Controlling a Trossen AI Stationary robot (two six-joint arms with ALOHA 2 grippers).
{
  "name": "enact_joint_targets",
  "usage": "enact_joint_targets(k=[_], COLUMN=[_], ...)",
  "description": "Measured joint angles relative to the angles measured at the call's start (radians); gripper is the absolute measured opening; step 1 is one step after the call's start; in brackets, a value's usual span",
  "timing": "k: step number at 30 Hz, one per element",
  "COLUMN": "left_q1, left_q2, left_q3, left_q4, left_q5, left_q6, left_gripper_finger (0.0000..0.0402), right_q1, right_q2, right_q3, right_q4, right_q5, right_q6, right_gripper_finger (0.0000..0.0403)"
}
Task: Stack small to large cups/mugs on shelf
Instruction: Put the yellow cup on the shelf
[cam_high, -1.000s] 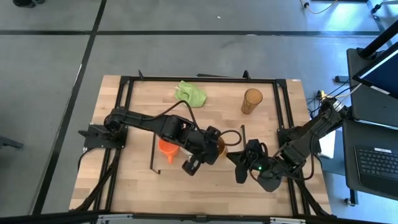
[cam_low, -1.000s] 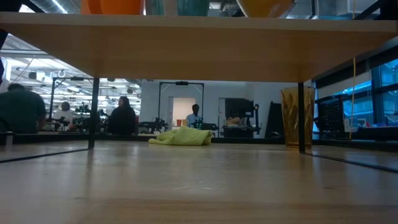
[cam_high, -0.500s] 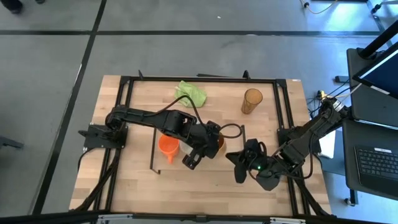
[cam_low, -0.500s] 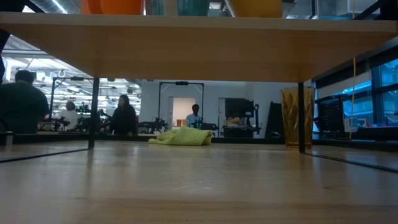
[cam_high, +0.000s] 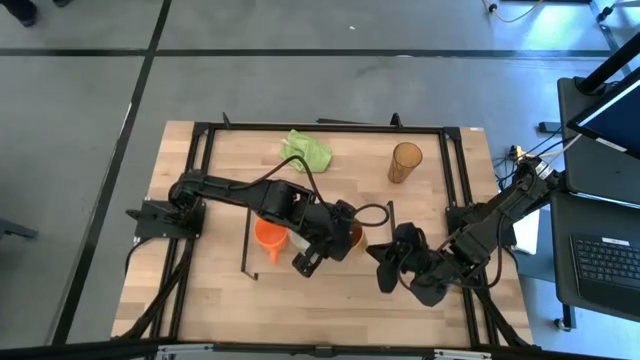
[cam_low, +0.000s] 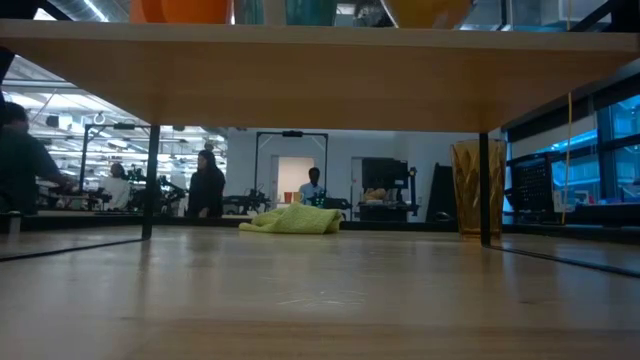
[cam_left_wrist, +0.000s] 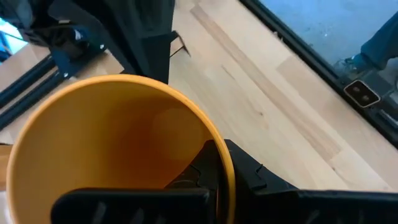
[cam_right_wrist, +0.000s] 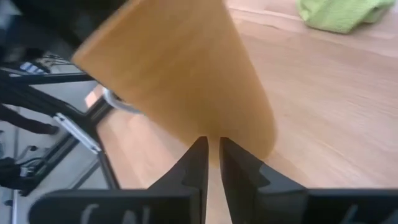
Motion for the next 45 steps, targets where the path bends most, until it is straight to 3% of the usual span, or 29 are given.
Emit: enact_joint_targets(k=[16, 23, 45], left_q1=[0.003, 0.003, 0.003], left_q2=[0.000, 0.000, 0.000], left_q3=[0.000, 0.000, 0.000], left_q4=[-0.033, -0.033, -0.033], left_q5=[0.001, 0.001, 0.001], left_q6=[-0.020, -0.022, -0.047], left_gripper_finger=[0.0004, 0.0004, 0.0005], right_q1=[0.000, 0.000, 0.000], right_q2=[0.000, 0.000, 0.000], right_q3=[0.000, 0.000, 0.000], right_q4=[-0.026, -0.026, -0.041], right_q5=[0.001, 0.001, 0.001], right_q6=[0.028, 0.027, 0.060], right_gripper_finger=[0.0041, 0.0005, 0.0002])
